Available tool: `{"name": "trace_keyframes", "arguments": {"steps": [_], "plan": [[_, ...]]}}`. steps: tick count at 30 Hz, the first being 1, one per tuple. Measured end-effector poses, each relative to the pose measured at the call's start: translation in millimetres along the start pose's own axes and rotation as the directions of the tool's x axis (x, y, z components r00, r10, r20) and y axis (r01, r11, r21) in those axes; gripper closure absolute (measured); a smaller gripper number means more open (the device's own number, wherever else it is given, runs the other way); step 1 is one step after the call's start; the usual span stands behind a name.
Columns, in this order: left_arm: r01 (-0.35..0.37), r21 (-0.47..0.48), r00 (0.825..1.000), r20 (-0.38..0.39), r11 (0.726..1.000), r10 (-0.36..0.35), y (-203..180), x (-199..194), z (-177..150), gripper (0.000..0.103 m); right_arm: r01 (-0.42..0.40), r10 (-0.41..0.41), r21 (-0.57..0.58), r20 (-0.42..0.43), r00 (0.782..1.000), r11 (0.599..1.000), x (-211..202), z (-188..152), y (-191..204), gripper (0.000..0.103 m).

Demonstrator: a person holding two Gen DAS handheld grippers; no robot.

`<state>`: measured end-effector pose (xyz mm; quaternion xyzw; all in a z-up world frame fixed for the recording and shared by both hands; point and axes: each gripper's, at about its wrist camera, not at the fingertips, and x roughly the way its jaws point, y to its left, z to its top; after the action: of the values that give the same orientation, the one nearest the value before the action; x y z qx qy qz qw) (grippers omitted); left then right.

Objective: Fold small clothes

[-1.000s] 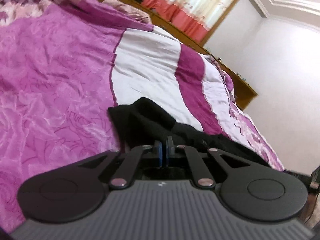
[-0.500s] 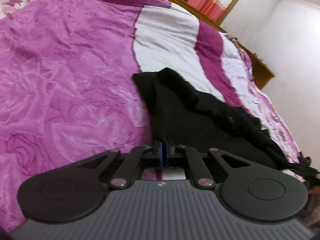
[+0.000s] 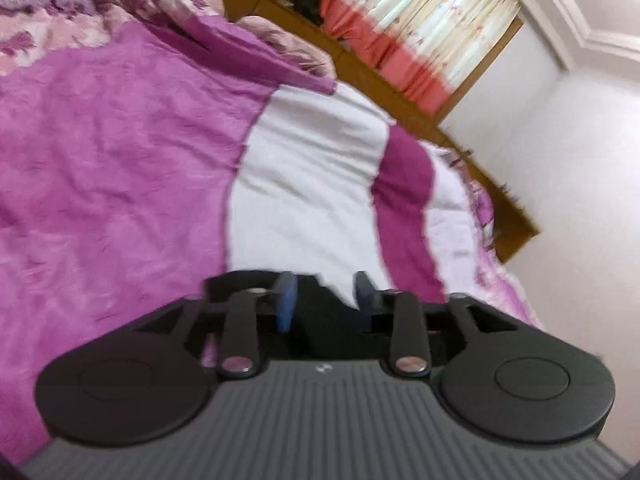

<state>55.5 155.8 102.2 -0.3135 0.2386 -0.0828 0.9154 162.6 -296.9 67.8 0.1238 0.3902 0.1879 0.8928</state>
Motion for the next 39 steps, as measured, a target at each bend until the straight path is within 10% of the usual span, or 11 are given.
{"name": "trace_keyframes", "arguments": {"steps": [4, 8, 11, 13, 25, 29, 34, 37, 39], "plan": [[0.026, 0.113, 0.973, -0.232, 0.993, 0.001, -8, 54, -10, 0.042, 0.000, -0.005, -0.082, -0.069, 0.998, 0.997, 35, 4, 15, 0.040], [-0.049, 0.304, 0.971, -0.210, 0.951, 0.117, -16, 74, -32, 0.048, 0.007, -0.009, -0.146, -0.014, 1.000, 0.989, 34, 3, 27, 0.094], [-0.024, 0.232, 0.974, -0.212, 0.972, 0.075, -10, 78, -29, 0.070, 0.025, -0.019, -0.137, 0.048, 0.999, 0.990, 24, 3, 24, 0.099], [-0.016, 0.154, 0.982, -0.183, 0.988, 0.044, -4, 76, -24, 0.095, 0.033, -0.025, -0.107, 0.084, 0.996, 0.994, 19, 6, 20, 0.100], [0.051, 0.032, 0.996, -0.071, 0.998, -0.049, -11, 88, 13, 0.097, -0.008, -0.001, 0.038, 0.229, 0.974, 0.999, -15, 31, -13, 0.098], [0.076, 0.003, 0.994, -0.078, 0.997, -0.076, -6, 96, 15, 0.096, -0.141, 0.142, -0.074, 0.013, 0.990, 0.987, 20, 35, 4, 0.030], [0.081, 0.023, 0.991, -0.107, 0.996, -0.078, 2, 101, 7, 0.096, -0.112, 0.072, -0.313, -0.138, 0.988, 0.943, 52, 19, 45, 0.030], [0.070, -0.007, 0.990, -0.124, 0.998, -0.071, 10, 107, 4, 0.096, -0.083, 0.041, -0.250, -0.166, 0.985, 0.965, 61, 15, 39, 0.035], [0.061, -0.015, 0.990, -0.128, 0.998, -0.062, 13, 109, 3, 0.096, -0.091, 0.066, -0.166, -0.151, 0.986, 0.982, 54, 11, 33, 0.082]]}}
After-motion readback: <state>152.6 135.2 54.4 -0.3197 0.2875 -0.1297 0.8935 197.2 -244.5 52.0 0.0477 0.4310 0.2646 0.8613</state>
